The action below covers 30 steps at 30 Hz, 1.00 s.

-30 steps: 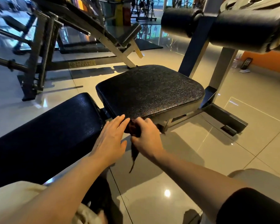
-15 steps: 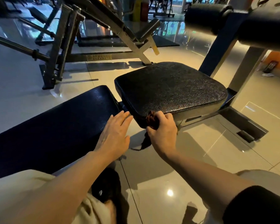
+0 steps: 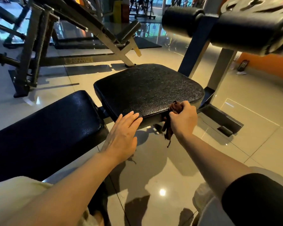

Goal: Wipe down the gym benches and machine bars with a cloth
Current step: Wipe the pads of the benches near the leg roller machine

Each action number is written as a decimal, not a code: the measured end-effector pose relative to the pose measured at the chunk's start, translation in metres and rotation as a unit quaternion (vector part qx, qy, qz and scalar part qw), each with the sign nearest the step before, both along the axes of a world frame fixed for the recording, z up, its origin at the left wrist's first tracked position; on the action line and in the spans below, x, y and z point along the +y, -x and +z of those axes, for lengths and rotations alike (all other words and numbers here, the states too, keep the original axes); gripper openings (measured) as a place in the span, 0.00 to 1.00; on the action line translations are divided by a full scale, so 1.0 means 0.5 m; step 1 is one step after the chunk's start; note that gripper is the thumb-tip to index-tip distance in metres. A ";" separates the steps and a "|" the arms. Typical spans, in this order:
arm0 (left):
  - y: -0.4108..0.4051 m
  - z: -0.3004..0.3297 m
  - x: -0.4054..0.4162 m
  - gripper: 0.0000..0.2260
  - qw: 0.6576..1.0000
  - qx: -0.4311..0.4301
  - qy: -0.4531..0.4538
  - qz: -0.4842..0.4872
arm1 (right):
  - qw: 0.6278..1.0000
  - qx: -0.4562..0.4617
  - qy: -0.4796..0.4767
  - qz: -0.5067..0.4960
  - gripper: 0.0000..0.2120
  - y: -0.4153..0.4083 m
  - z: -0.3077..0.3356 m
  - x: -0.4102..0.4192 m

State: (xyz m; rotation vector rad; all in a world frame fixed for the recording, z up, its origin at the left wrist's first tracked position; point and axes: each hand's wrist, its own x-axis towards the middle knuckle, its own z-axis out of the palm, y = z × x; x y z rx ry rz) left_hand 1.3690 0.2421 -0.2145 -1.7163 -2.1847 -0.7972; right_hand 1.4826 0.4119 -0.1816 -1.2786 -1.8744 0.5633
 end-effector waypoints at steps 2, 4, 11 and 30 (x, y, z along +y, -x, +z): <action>-0.006 0.008 0.022 0.30 1.000 0.004 0.000 -0.003 | 0.995 -0.050 -0.061 0.058 0.15 0.008 -0.007 -0.023; -0.017 0.020 0.050 0.30 1.000 0.009 -0.003 -0.008 | 0.981 -0.074 -0.123 0.131 0.17 0.011 -0.020 -0.045; -0.065 0.041 0.151 0.29 0.999 0.007 -0.005 -0.038 | 0.991 -0.073 -0.089 0.072 0.16 -0.040 0.009 0.104; -0.140 0.047 0.296 0.29 0.999 0.012 0.014 0.047 | 0.969 -0.044 -0.120 0.212 0.17 -0.101 -0.046 0.192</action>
